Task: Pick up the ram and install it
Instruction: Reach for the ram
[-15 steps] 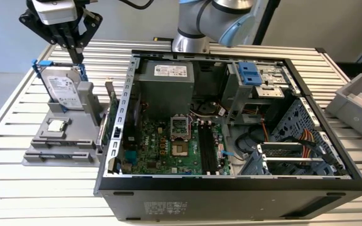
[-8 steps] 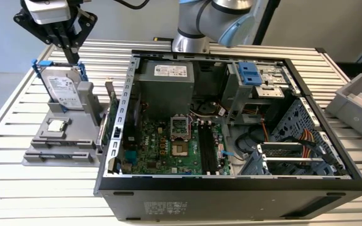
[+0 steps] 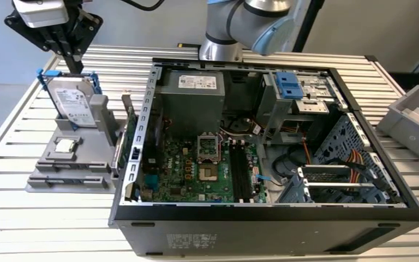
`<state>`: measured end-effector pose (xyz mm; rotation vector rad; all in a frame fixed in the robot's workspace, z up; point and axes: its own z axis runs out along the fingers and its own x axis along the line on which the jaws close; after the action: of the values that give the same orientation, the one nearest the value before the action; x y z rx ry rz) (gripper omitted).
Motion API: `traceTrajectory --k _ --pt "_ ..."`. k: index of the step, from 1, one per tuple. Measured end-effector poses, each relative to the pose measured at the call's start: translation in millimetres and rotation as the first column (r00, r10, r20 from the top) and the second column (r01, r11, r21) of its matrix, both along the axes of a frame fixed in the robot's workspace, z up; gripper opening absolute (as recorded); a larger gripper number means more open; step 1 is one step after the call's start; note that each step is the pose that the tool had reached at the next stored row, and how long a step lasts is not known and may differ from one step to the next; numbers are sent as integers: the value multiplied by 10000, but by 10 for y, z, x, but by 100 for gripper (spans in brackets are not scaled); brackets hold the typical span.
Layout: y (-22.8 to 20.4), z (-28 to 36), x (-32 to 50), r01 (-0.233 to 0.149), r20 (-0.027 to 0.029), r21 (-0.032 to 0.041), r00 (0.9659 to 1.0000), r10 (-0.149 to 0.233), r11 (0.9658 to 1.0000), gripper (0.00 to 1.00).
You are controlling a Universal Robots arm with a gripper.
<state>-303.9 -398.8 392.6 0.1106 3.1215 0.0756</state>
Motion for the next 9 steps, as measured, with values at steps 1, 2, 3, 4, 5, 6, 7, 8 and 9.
traceTrajectory --k 1,2,3,4,5,6,7,8,9 --pt "0 1 -18 0 -1 -1 10000 0 10000 0" --pt "0 0 -35 0 -1 0 10000 0 10000 0" --pt "0 1 -52 1 -3 -1 10000 -1 10000 0" --pt "0 0 -66 1 -4 -1 10000 -1 10000 0" --pt "0 0 -81 1 -5 0 10000 -1 10000 0" --pt "0 0 -95 1 -6 -1 10000 -1 10000 0" --pt "0 0 -110 1 -6 0 10000 -1 10000 0" --pt "0 0 -129 1 -7 0 10000 -1 10000 0" --pt "0 0 -146 1 -7 0 10000 -1 10000 0"
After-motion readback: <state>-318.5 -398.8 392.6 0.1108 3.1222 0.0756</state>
